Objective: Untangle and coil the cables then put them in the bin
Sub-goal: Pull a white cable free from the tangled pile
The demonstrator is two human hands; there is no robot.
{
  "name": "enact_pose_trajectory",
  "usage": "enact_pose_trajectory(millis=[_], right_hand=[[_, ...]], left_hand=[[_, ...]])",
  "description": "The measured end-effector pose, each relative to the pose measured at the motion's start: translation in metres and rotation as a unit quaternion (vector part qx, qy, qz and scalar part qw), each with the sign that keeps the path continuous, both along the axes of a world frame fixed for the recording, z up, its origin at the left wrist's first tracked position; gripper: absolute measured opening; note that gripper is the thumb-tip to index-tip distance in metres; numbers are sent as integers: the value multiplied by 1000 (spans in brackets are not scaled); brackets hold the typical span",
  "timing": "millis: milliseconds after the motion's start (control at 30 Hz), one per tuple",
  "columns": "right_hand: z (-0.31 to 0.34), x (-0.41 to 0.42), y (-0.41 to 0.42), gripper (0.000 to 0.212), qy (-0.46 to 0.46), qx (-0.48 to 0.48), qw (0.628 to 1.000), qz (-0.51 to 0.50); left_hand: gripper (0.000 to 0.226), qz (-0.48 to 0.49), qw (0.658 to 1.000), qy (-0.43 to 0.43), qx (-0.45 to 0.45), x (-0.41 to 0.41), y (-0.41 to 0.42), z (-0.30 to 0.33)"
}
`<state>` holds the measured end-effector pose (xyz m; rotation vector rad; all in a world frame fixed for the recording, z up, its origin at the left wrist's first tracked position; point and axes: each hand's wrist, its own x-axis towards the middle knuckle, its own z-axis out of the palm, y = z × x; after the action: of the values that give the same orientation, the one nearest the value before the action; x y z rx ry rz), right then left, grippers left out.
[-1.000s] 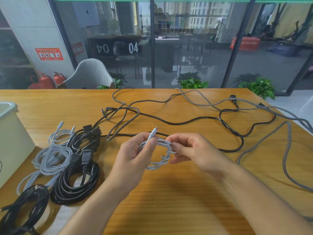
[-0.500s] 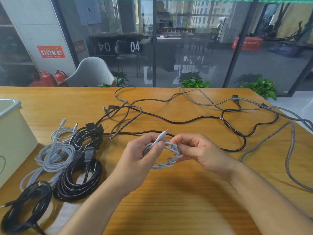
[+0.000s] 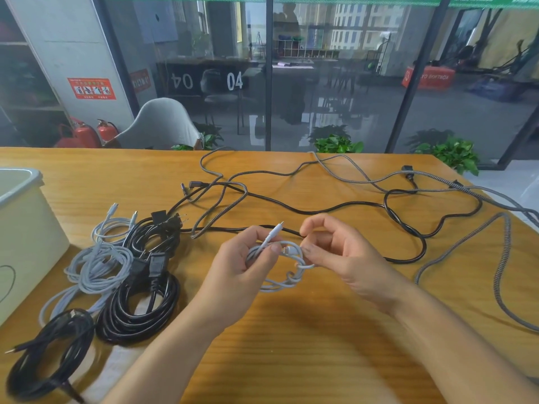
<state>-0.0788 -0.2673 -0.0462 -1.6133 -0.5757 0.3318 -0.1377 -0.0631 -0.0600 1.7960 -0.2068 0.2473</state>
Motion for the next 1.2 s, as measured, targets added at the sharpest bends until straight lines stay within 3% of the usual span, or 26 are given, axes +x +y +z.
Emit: enact_pose_trajectory(millis=[233,433,533,633,733,833,967,1200], right_hand=[[0,-4,5,10,-172,-61,982,-40],[2,-14,4,9,-197,-76,977,-24],[-8,-13,12,16,-311,-135,935,-101],[-14,-10,19,9,-368,-131,909,-144],[-16,-12,20,9,-334,-88,924,-165],[-11,-14,23,15,-178,48,962,-204],[-4,-8,21,23,-33,212,945,-245],[-5,2,10,32,-17,90,979,-181]], left_hand=[[12,-2,1000,7,-13,-1,-3,0],[17,8,1000,3,-3,0,-6,-2],[17,0,999,13,-34,0,-8,-3],[19,1,999,20,-50,1,-7,-4],[16,30,999,13,-18,3,-6,-7],[17,39,999,14,-8,5,-6,-9],[19,29,999,19,0,6,-10,-9],[23,20,987,70,-145,5,-2,-7]])
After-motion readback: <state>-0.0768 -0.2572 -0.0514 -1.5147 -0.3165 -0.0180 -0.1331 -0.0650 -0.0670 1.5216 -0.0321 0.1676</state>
